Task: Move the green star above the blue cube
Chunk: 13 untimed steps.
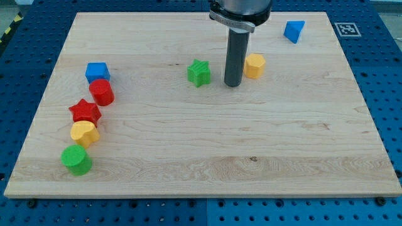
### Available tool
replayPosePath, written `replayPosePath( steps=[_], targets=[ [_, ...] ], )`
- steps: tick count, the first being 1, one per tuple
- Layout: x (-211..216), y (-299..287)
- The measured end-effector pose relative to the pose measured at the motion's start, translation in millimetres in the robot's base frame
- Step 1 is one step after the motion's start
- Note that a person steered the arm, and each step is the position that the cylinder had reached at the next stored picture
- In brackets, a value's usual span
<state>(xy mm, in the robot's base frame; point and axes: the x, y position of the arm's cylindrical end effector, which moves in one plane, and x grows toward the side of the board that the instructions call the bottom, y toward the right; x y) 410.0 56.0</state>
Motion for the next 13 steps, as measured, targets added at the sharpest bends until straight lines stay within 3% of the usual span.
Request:
replayPosePath(
  steps=[6, 10, 13],
  targets=[
    [-23.1, -147.9],
    [-55.9, -147.7],
    [-68.6, -186.1]
  ],
)
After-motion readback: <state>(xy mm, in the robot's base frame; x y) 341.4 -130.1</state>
